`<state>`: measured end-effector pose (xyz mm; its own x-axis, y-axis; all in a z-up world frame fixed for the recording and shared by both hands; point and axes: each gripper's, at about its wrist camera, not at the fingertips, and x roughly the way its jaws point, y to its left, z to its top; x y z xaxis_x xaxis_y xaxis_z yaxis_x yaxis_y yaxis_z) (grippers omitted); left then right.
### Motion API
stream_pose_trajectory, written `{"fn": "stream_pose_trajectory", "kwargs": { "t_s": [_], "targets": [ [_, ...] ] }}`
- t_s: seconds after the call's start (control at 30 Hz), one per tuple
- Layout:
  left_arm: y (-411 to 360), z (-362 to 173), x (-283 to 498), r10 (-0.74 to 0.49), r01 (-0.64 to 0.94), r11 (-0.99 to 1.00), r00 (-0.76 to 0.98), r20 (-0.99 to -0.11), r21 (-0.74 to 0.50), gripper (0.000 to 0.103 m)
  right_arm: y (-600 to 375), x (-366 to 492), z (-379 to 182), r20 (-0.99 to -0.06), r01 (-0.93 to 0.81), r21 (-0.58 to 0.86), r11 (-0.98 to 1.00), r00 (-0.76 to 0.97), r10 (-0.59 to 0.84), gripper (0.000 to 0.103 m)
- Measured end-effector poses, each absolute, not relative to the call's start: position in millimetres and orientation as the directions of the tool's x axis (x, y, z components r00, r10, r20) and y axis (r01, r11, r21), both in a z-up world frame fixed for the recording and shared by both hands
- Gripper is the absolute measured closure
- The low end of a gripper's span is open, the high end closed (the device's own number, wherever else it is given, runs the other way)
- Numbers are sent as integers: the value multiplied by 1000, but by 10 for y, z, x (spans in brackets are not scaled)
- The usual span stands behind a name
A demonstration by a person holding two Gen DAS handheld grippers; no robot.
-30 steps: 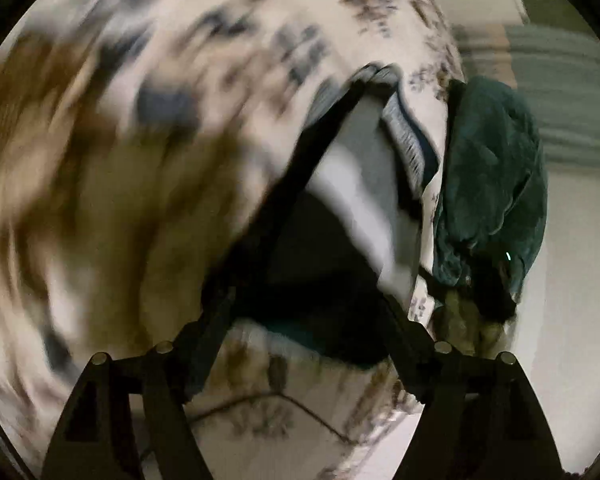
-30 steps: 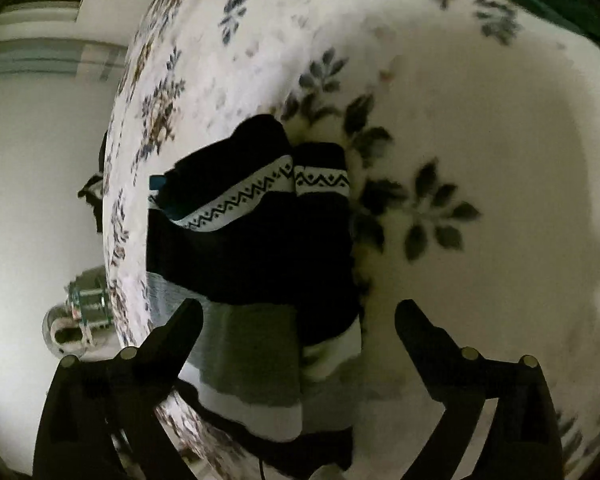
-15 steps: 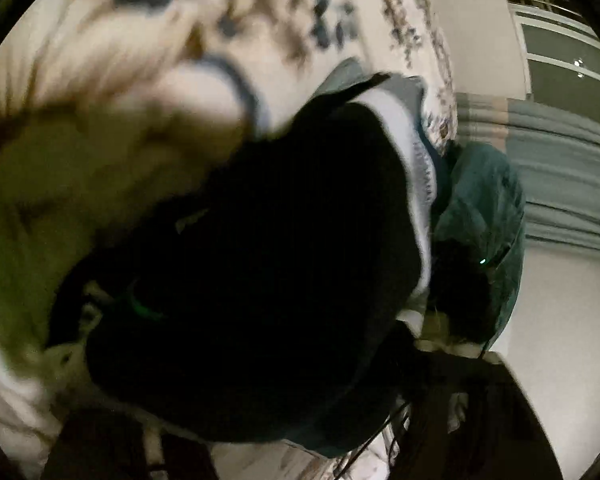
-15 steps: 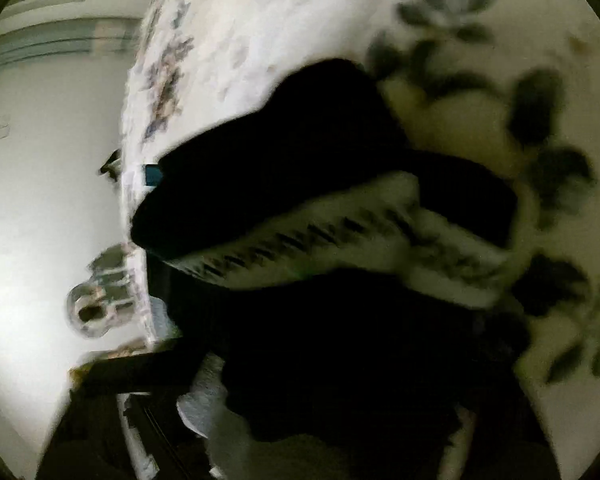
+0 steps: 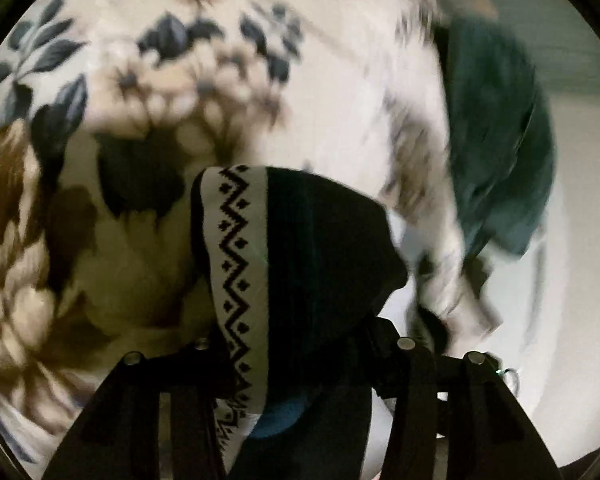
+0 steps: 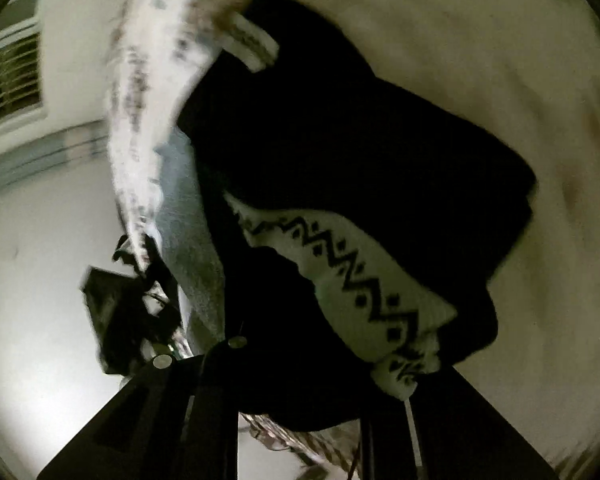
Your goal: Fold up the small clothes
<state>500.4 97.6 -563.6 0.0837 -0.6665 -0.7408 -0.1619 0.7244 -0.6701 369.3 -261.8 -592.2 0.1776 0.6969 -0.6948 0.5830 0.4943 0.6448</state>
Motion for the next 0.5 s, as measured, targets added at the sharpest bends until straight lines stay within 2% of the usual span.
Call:
{"fn": "stream_pose_trajectory", "kwargs": {
  "t_s": [0.03, 0.07, 0.13, 0.17, 0.2, 0.23, 0.27, 0.3, 0.37, 0.43, 0.5],
  "targets": [
    [973, -5636, 4988, -663, -157, 729, 80, -744, -666, 52, -2596, 3656, -5980, -702, 597, 631, 495, 168, 692, 76],
    [968, -5618, 4962, -653, -160, 737, 81, -753, -657, 47, -2615, 3615, -6032, -708, 615, 616, 492, 159, 687, 74],
    [1008, -5486, 4908, -635, -177, 743, 119, -764, -645, 47, -2738, 3615, -6024, -716, 611, 603, 512, 132, 685, 57],
    [1048, -5393, 4865, -618, -185, 749, 151, -771, -636, 45, -2773, 3617, -5982, -725, 596, 600, 533, 124, 677, 53],
    [1139, -5356, 4730, -601, -198, 754, 179, -779, -627, 40, -2824, 3609, -5881, -751, 555, 588, 588, 106, 652, 45],
    [1219, -5307, 4607, -578, -227, 756, 206, -789, -614, 29, -2904, 3594, -5809, -765, 531, 580, 618, 94, 638, 37],
    [1283, -5280, 4482, -549, -258, 763, 225, -805, -593, 24, -2966, 3583, -5720, -789, 494, 560, 664, 77, 609, 31],
    [1352, -5298, 4302, -490, -299, 786, 233, -840, -541, 24, -3008, 3565, -5613, -830, 451, 520, 726, 63, 555, 20],
    [1469, -5448, 3913, -378, -355, 832, 198, -904, -425, 24, -3090, 3595, -5430, -878, 380, 461, 802, 66, 473, 18],
    [1489, -5708, 3630, -273, -381, 876, 116, -955, -296, 24, -3222, 3736, -5270, -888, 362, 453, 815, 100, 450, 18],
    [1458, -5892, 3477, -270, -386, 876, 105, -957, -290, 24, -3306, 3925, -5202, -878, 351, 476, 806, 138, 458, 16]
  ]
}}
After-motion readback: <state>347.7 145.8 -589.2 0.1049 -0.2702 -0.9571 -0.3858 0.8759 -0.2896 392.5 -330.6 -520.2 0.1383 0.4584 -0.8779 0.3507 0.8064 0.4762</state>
